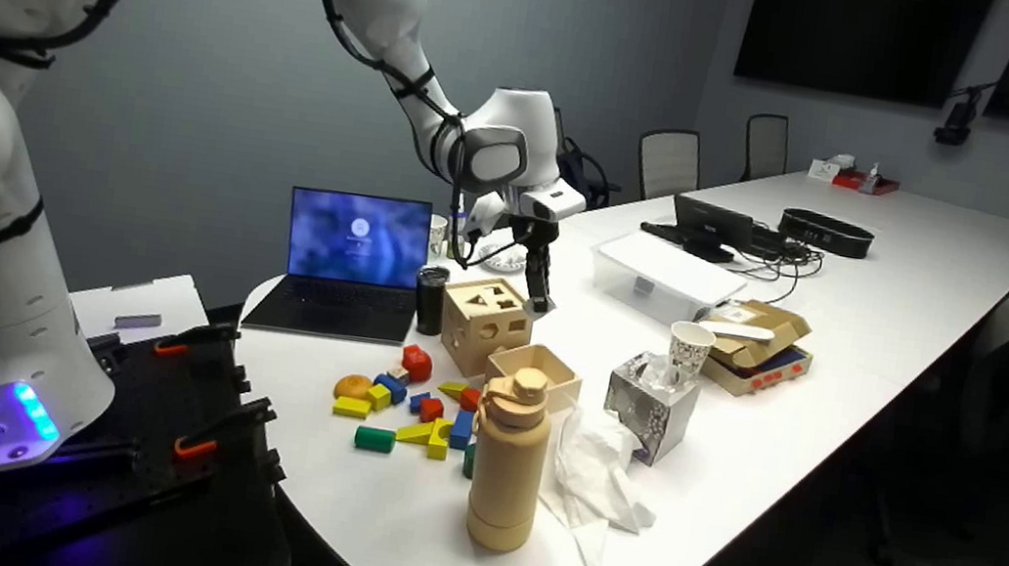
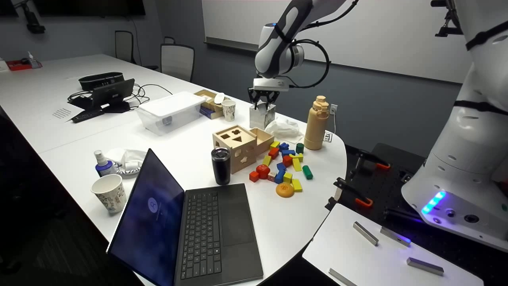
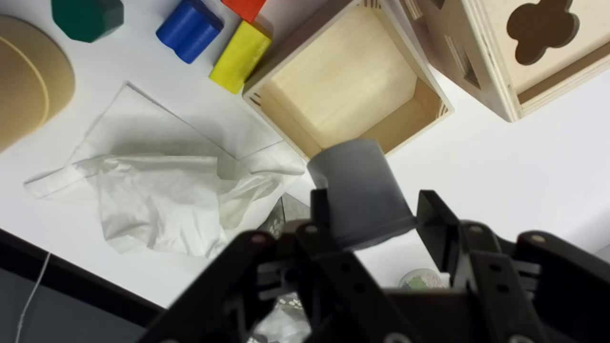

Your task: Put the coffee pod in the wooden box.

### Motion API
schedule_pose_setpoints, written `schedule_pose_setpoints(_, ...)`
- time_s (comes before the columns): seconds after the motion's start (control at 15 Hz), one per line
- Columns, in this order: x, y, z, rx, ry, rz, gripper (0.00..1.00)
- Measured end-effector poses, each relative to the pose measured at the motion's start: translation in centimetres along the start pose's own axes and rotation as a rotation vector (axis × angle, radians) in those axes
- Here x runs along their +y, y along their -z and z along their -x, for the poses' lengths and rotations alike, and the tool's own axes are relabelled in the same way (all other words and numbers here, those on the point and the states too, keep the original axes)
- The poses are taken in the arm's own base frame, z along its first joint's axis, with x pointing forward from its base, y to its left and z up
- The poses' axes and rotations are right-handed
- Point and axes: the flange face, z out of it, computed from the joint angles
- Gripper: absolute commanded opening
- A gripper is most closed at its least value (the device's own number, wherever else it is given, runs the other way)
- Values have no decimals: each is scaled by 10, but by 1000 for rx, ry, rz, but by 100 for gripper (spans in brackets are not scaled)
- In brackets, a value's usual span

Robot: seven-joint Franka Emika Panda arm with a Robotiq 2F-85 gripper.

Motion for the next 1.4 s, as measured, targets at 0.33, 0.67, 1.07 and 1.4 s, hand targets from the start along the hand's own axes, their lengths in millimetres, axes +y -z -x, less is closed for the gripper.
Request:
schedule_pose_setpoints(0.33, -16, -54, 6, -11, 6, 38, 25)
schedule_pose_setpoints(0.67, -23, -94, 9, -13, -15, 62, 25)
schedule_pose_setpoints(1.07, -27, -109, 1, 5, -42, 66, 89)
schedule_pose_setpoints(1.4, -24, -103, -7, 14, -84, 44, 100)
